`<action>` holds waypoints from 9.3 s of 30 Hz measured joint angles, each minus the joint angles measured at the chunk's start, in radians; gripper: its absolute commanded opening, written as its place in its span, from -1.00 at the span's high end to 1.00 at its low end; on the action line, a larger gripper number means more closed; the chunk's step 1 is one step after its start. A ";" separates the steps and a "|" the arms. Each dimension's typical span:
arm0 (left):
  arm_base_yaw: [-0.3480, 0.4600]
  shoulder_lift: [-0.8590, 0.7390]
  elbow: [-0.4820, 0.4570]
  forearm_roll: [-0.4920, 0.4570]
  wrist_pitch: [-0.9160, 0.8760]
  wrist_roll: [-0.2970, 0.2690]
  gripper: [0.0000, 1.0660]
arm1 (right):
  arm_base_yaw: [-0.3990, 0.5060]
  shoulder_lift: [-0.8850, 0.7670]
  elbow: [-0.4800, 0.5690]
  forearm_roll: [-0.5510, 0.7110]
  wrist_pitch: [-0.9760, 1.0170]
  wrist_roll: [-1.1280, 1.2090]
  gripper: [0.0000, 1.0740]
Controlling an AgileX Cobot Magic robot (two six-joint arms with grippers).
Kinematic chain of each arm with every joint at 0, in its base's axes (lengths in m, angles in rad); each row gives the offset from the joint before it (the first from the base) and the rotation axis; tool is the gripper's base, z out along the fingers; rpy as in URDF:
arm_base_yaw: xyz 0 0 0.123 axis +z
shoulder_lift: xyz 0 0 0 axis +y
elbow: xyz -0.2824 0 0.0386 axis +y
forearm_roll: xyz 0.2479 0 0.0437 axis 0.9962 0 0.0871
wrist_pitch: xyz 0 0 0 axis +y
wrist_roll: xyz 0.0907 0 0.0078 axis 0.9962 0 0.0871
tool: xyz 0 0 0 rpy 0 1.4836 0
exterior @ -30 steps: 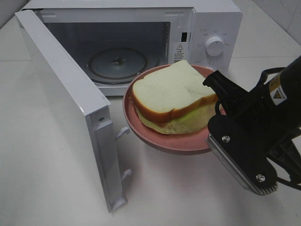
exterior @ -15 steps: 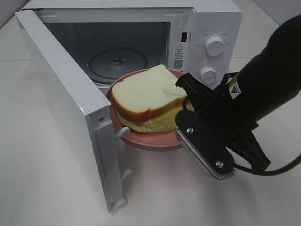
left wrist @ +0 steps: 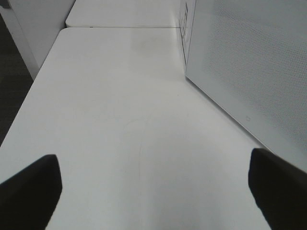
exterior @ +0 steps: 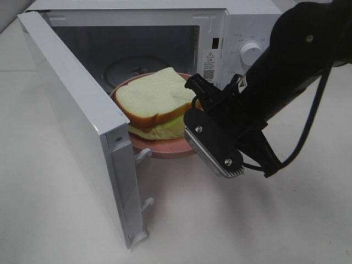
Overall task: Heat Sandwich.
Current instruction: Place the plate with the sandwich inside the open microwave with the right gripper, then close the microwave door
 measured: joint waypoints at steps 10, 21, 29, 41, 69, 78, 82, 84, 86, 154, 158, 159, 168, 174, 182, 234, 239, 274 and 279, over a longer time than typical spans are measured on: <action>0.000 0.000 0.000 0.000 0.000 0.000 -0.87 | -0.002 0.110 -0.130 0.001 0.000 -0.001 0.99; 0.000 0.000 0.000 0.000 0.000 0.000 -0.87 | -0.002 0.220 -0.255 -0.001 0.015 0.003 0.99; 0.000 0.000 0.000 0.000 0.000 0.000 -0.87 | -0.002 0.294 -0.364 -0.008 0.057 0.029 0.99; 0.000 0.000 0.000 0.000 0.000 0.000 -0.87 | -0.002 0.407 -0.553 -0.058 0.135 0.142 0.99; 0.000 0.000 0.000 0.000 0.000 0.000 -0.87 | -0.002 0.611 -0.822 -0.134 0.197 0.316 0.98; 0.000 0.000 0.000 0.000 0.000 0.000 -0.87 | -0.002 0.678 -0.921 -0.144 0.207 0.368 0.97; 0.000 0.000 0.000 0.000 0.000 0.000 -0.87 | -0.002 0.705 -0.971 -0.151 0.214 0.390 0.96; 0.000 0.000 0.000 0.000 0.000 0.000 -0.87 | -0.002 0.713 -0.983 -0.151 0.215 0.391 0.96; 0.000 0.000 0.000 0.000 0.000 0.000 -0.87 | -0.002 0.734 -1.018 -0.153 0.217 0.403 0.95; 0.000 0.000 0.000 0.000 0.000 0.000 -0.87 | -0.002 0.510 -0.698 -0.251 0.090 0.707 -0.42; 0.000 0.000 0.000 0.000 0.000 0.000 -0.87 | -0.002 0.467 -0.633 -0.258 0.066 0.709 -0.42; 0.000 0.000 0.000 0.000 0.000 0.000 -0.87 | -0.002 0.457 -0.616 -0.258 0.060 0.709 -0.42; 0.000 0.000 0.000 0.000 0.000 0.000 -0.87 | -0.002 0.340 -0.472 -0.260 0.011 0.709 -0.42; 0.000 0.000 0.000 0.000 0.000 0.000 -0.87 | -0.002 0.283 -0.404 -0.262 -0.004 0.709 -0.42; 0.000 0.000 0.000 0.000 0.000 0.000 -0.87 | -0.002 0.190 -0.288 -0.262 -0.051 0.755 -0.42; 0.000 0.000 0.000 0.000 0.000 0.000 -0.87 | -0.002 -0.530 0.280 -0.261 0.109 1.677 -0.42; 0.000 0.000 0.000 0.000 0.000 0.000 -0.87 | -0.002 -0.634 0.280 -0.258 0.218 1.797 -0.42; 0.000 0.000 0.000 0.000 0.000 0.000 -0.87 | -0.053 -1.249 0.375 -0.268 0.668 1.834 -0.42; 0.000 0.000 0.000 0.000 0.000 0.000 -0.87 | -0.177 -1.336 0.420 -0.270 0.619 1.834 -0.42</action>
